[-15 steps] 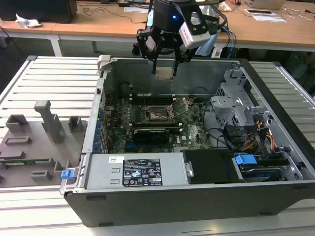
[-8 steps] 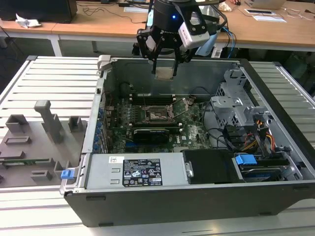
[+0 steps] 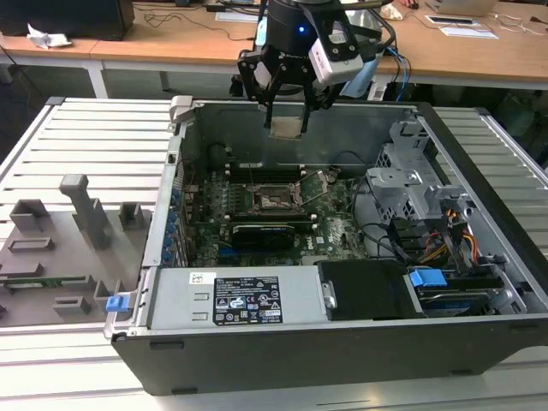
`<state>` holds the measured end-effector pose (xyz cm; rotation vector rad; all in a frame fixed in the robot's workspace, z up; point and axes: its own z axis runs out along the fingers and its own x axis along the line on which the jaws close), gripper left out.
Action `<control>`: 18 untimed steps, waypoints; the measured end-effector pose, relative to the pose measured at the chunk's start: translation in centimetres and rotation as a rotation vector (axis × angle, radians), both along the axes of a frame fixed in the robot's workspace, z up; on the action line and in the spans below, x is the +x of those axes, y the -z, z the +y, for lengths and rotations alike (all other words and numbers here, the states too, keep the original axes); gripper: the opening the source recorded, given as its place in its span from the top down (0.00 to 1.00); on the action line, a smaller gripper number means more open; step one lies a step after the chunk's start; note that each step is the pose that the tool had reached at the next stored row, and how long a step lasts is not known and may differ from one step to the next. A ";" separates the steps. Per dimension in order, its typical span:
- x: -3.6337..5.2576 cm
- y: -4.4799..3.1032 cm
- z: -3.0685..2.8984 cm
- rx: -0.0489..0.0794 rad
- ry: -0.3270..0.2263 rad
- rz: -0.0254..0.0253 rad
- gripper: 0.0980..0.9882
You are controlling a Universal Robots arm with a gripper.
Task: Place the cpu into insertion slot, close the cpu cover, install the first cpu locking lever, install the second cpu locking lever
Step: 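Place the cpu into insertion slot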
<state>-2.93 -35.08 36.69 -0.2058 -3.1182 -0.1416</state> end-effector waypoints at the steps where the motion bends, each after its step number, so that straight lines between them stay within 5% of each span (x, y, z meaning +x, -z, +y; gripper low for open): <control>1: 0.00 0.00 0.00 0.000 0.002 0.0000 0.51; 18: -0.03 0.00 0.00 0.000 0.053 0.0000 0.51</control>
